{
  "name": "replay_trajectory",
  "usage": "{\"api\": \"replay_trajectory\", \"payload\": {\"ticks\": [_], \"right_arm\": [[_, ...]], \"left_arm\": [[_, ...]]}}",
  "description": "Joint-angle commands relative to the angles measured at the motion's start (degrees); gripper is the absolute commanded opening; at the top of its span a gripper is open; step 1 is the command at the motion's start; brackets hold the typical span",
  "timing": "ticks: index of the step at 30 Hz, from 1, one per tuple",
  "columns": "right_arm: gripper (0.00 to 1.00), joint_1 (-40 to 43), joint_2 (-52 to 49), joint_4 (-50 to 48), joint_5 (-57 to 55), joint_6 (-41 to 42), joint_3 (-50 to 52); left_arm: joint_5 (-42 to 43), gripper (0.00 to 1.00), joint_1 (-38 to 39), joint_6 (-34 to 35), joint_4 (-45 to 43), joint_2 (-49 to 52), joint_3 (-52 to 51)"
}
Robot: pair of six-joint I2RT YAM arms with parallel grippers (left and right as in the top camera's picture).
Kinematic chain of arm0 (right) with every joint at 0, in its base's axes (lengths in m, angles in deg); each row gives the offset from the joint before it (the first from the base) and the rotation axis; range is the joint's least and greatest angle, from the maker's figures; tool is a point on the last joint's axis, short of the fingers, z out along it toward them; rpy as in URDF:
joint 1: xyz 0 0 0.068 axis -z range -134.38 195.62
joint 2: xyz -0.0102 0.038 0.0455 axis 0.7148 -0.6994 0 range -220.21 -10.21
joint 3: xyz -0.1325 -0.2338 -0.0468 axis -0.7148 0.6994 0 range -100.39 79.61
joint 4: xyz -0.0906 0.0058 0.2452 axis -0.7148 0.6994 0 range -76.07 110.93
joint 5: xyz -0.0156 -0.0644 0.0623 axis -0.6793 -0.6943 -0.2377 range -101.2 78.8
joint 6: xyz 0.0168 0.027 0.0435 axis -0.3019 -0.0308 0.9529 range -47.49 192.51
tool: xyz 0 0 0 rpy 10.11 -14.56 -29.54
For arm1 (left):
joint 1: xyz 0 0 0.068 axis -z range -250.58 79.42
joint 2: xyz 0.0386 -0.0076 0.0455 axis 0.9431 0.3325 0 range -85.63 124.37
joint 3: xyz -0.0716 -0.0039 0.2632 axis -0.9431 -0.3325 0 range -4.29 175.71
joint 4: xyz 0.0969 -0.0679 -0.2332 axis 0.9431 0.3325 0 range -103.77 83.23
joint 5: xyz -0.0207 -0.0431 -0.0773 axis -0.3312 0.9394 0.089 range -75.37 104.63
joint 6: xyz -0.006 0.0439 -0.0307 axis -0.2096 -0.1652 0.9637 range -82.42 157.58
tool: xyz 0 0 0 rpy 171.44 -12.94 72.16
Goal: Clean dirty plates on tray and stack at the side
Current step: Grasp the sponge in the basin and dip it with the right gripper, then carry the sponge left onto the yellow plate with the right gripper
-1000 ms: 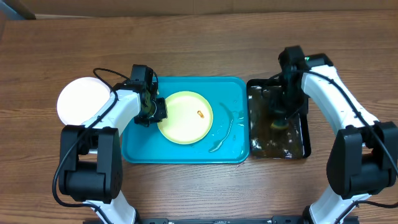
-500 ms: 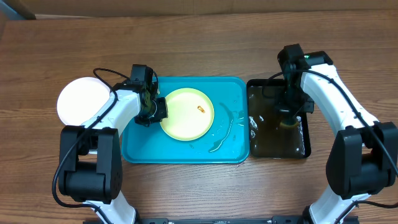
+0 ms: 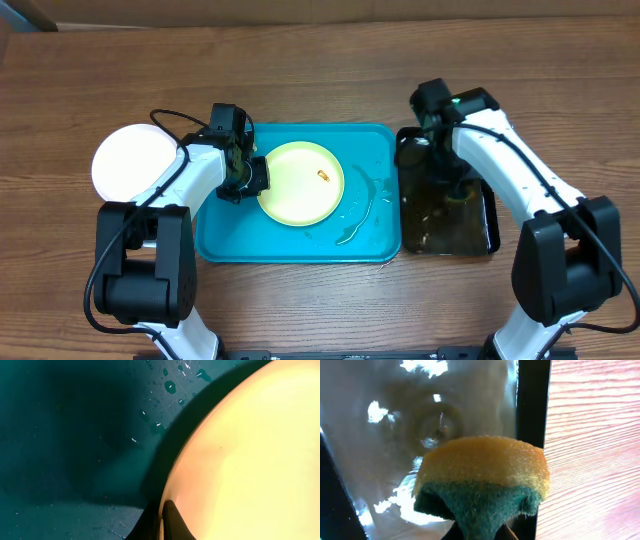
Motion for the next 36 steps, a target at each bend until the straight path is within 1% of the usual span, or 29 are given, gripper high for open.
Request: {"api": "replay_trajectory", "payload": {"ticks": [1, 3, 6, 7, 9, 10, 11, 13, 17, 22, 25, 30, 34, 36], "right_arm": [[0.04, -0.9, 0.44, -0.59, -2.99, 1.07, -1.09], [0.04, -0.94, 0.44, -0.11, -5.31, 2.86, -1.09], [0.04, -0.92, 0.44, 0.74, -8.2, 3.37, -1.09], [0.04, -0.94, 0.44, 0.57, -7.72, 3.43, -1.09], [0.04, -0.94, 0.44, 0.52, -7.15, 0.96, -1.09], [0.04, -0.94, 0.44, 0.42, -6.54, 1.38, -1.09], [0.04, -0.94, 0.44, -0.39, -3.23, 0.83, -1.09], [0.04, -0.94, 0.44, -1.25, 1.31, -3.43, -1.09], [0.04, -0.76, 0.44, -2.29, 1.68, -1.73, -1.09], [0.04, -2.12, 0.44, -8.68, 15.67, -4.96, -1.16], [0.04, -4.66, 0.44, -12.28, 18.97, -4.94, -1.16], [0.04, -11.17, 0.44, -19.78, 18.4, -4.98, -1.16], [0.04, -16.65, 0.42, -24.76, 11.56, -5.07, -1.16], [0.04, -19.26, 0.42, -26.77, 7.48, -6.43, -1.14]], "left_arm": [[-1.44, 0.04, 0.5, 0.37, 0.2, 1.07, -1.49], [-1.44, 0.04, 0.5, 0.37, 0.37, 1.07, -1.49], [-1.44, 0.04, 0.5, 0.37, 0.59, 1.07, -1.49], [-1.44, 0.04, 0.5, 0.37, 0.61, 1.07, -1.49], [-1.44, 0.04, 0.5, 0.37, 0.59, 1.07, -1.49], [-1.42, 0.04, 0.5, 0.37, 0.57, 1.07, -1.49], [-1.44, 0.04, 0.5, 0.37, 0.52, 1.07, -1.49], [-1.44, 0.04, 0.5, 0.37, 0.42, 1.07, -1.49], [-1.44, 0.04, 0.5, 0.37, 0.66, 1.07, -1.49], [0.48, 0.04, 0.5, 0.37, -0.07, 1.07, -1.49], [1.6, 0.04, 0.5, 0.37, -0.04, 1.07, -1.49], [1.57, 0.04, 0.66, 0.33, 0.13, 1.07, -1.49], [1.57, 0.04, 0.68, 0.35, 0.13, 1.07, -1.49], [1.57, 0.04, 0.68, 0.35, 0.13, 1.07, -1.49]]}}
